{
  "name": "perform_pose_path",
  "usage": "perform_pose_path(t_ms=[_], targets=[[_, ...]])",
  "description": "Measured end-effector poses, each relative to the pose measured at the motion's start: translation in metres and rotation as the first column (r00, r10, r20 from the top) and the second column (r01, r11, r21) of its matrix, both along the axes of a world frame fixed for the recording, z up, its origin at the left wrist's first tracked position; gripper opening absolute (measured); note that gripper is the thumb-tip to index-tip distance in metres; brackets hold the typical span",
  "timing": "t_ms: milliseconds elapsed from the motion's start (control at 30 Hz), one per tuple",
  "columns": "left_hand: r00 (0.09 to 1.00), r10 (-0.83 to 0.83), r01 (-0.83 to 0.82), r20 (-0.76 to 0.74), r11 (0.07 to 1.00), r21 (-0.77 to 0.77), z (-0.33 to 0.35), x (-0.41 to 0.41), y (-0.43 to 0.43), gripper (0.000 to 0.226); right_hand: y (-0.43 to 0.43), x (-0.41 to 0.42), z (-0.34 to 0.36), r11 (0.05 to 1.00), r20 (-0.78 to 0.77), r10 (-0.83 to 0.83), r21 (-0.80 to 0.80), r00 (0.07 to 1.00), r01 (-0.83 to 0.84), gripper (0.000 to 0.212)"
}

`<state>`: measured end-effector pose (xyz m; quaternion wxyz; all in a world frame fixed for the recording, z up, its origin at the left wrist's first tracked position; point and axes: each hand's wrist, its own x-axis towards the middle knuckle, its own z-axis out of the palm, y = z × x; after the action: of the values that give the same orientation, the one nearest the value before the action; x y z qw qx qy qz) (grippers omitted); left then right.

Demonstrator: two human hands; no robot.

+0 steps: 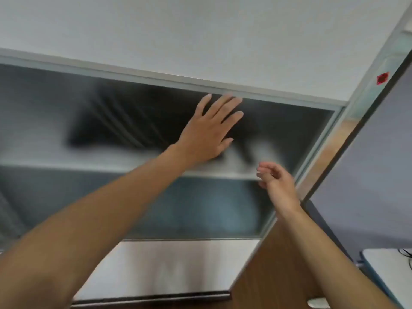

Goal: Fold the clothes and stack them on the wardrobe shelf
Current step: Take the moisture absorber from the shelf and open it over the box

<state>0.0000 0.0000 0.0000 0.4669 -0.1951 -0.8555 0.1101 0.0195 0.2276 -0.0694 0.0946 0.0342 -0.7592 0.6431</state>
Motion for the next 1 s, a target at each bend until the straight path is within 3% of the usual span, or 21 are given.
perform_pose_path(t_ms=[133, 267, 367, 500, 800, 1000], targets=[[0.989, 0.129, -0.115, 0.066, 0.976, -0.188, 0.009, -0.026, -0.025, 0.081, 0.020, -0.031, 0.030, 0.959, -0.110, -0.253, 0.105, 0.961, 0.265, 0.044], [0.995, 0.100, -0.090, 0.025, 0.959, -0.269, 0.003, -0.046, -0.056, 0.074, 0.057, -0.074, 0.064, 0.819, -0.106, -0.574, -0.052, 0.812, 0.572, 0.059], [0.994, 0.110, -0.113, -0.026, 0.957, -0.266, -0.001, -0.053, -0.058, 0.073, 0.069, -0.103, 0.077, 0.809, -0.035, -0.586, -0.098, 0.810, 0.580, 0.061], [0.994, 0.095, -0.106, -0.054, 0.959, -0.265, -0.005, -0.055, -0.059, 0.071, 0.071, -0.116, 0.070, 0.776, -0.057, -0.629, -0.097, 0.775, 0.623, 0.060], [0.992, 0.086, -0.108, -0.096, 0.960, -0.259, -0.008, -0.051, -0.085, 0.069, 0.063, -0.122, 0.059, 0.796, -0.053, -0.599, -0.148, 0.799, 0.587, 0.049], [0.981, 0.182, -0.188, -0.073, 0.978, -0.092, -0.029, -0.028, -0.110, 0.073, 0.018, -0.100, 0.053, 0.816, -0.111, -0.578, -0.114, 0.809, 0.567, 0.050]])
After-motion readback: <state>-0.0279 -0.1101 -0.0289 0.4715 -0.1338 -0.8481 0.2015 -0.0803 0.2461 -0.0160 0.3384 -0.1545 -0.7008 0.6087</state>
